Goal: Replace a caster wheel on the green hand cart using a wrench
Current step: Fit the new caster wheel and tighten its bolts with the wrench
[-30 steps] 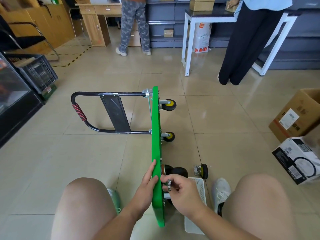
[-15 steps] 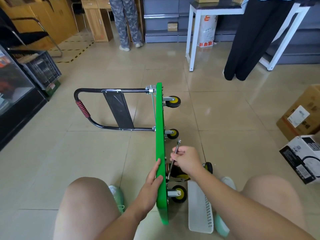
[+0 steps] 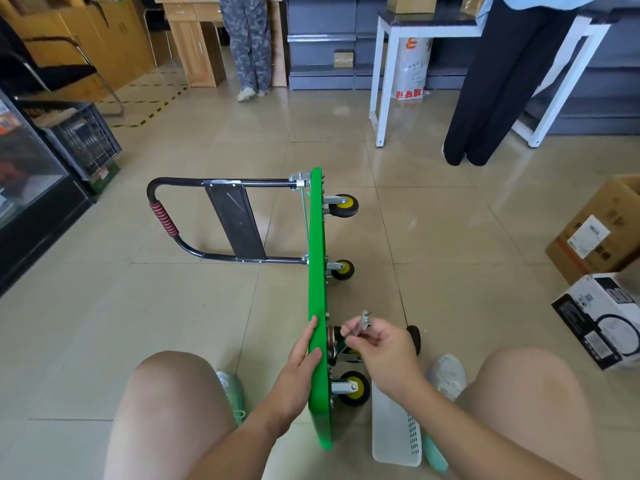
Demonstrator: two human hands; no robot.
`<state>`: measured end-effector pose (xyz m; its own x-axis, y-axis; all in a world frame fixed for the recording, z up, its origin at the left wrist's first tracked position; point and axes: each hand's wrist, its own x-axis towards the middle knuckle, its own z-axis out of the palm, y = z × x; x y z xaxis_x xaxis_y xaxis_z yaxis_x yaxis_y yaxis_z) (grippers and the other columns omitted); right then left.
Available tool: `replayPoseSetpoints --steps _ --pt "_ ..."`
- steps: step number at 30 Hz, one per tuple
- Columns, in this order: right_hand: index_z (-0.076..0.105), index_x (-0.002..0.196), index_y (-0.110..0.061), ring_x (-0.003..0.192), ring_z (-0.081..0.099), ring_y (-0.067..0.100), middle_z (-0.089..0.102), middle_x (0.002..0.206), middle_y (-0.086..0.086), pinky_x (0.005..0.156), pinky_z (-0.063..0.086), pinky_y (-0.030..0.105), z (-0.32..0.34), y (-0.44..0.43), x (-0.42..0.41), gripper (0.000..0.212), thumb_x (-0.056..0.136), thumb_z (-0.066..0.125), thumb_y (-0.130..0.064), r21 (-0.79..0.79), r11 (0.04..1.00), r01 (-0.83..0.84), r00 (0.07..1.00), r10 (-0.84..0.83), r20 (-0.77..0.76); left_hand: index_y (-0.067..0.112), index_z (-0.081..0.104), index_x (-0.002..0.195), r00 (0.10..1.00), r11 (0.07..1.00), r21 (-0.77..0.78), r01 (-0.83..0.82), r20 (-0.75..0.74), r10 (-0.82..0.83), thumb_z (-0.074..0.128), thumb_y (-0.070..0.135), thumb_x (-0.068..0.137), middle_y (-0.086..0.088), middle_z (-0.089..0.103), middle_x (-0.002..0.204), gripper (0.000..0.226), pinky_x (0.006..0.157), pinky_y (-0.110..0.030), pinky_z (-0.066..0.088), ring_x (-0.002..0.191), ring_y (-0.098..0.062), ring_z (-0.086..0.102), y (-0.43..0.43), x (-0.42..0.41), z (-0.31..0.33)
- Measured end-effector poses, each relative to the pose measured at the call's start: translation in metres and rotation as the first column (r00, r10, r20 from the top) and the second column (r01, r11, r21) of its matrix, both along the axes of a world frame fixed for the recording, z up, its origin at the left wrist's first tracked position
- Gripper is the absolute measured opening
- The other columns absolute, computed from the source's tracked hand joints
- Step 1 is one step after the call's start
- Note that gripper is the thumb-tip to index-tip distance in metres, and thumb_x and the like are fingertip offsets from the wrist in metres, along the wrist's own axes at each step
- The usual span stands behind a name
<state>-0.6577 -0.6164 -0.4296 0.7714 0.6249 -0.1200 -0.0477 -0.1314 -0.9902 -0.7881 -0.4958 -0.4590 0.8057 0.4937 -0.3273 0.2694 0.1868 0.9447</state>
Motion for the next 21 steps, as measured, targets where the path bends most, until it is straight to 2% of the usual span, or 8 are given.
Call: replayPoseSetpoints --steps 4,7,10,16,21 --pt "0.076 0.09 -0.024 0.094 0.074 0.009 0.079 0.093 -0.006 0.081 0.058 0.023 0.001 0.012 0.01 0.021 0.091 0.071 -0.004 -0.015 0.997 0.074 0.994 -0.075 -0.083 0.077 0.036 0.139 1.0 1.0 0.0 -0.008 -0.013 0.008 0.041 0.03 0.113 0.014 0.041 0.163 0.055 0.126 -0.046 0.032 0.146 -0.017 0.045 -0.002 0.001 0.002" --pt "0.073 0.102 -0.016 0.091 0.076 0.013 0.079 0.093 0.001 0.076 0.059 0.024 0.002 0.018 0.021 0.016 0.092 0.071 -0.004 -0.018 0.991 0.133 0.972 -0.134 -0.194 0.077 0.037 0.139 1.0 1.0 -0.012 -0.019 -0.011 0.019 0.042 0.029 0.113 0.013 0.04 0.163 0.055 0.125 -0.045 0.033 0.146 -0.017 0.045 -0.002 0.001 0.003" --pt "0.073 0.102 -0.016 0.092 0.076 0.015 0.079 0.094 0.003 0.079 0.06 0.028 0.008 0.009 0.028 0.018 0.091 0.071 -0.002 0.015 0.979 0.201 0.952 -0.192 -0.238 0.077 0.036 0.14 1.0 1.0 -0.014 -0.014 -0.017 0.014 0.041 0.031 0.113 0.013 0.039 0.163 0.054 0.126 -0.046 0.032 0.146 -0.017 0.044 -0.001 0.001 0.003" --pt "0.079 0.083 -0.026 0.095 0.074 0.012 0.079 0.094 -0.001 0.091 0.057 0.022 0.021 -0.019 -0.006 0.038 0.085 0.069 0.012 0.054 0.997 0.056 0.998 -0.055 -0.01 0.077 0.035 0.141 1.0 1.0 -0.011 -0.015 0.0 0.015 0.042 0.032 0.113 0.015 0.039 0.163 0.053 0.127 -0.046 0.029 0.149 -0.015 0.041 0.0 0.001 -0.003" --pt "0.078 0.084 -0.045 0.093 0.074 0.004 0.078 0.095 -0.015 0.082 0.054 0.012 0.015 -0.018 -0.036 0.057 0.083 0.072 0.012 0.071 0.997 0.022 0.992 -0.03 0.121 0.074 0.036 0.142 1.0 1.0 -0.002 -0.013 0.007 0.013 0.041 0.03 0.113 0.015 0.039 0.164 0.054 0.127 -0.045 0.029 0.149 -0.013 0.041 0.001 0.002 -0.006"
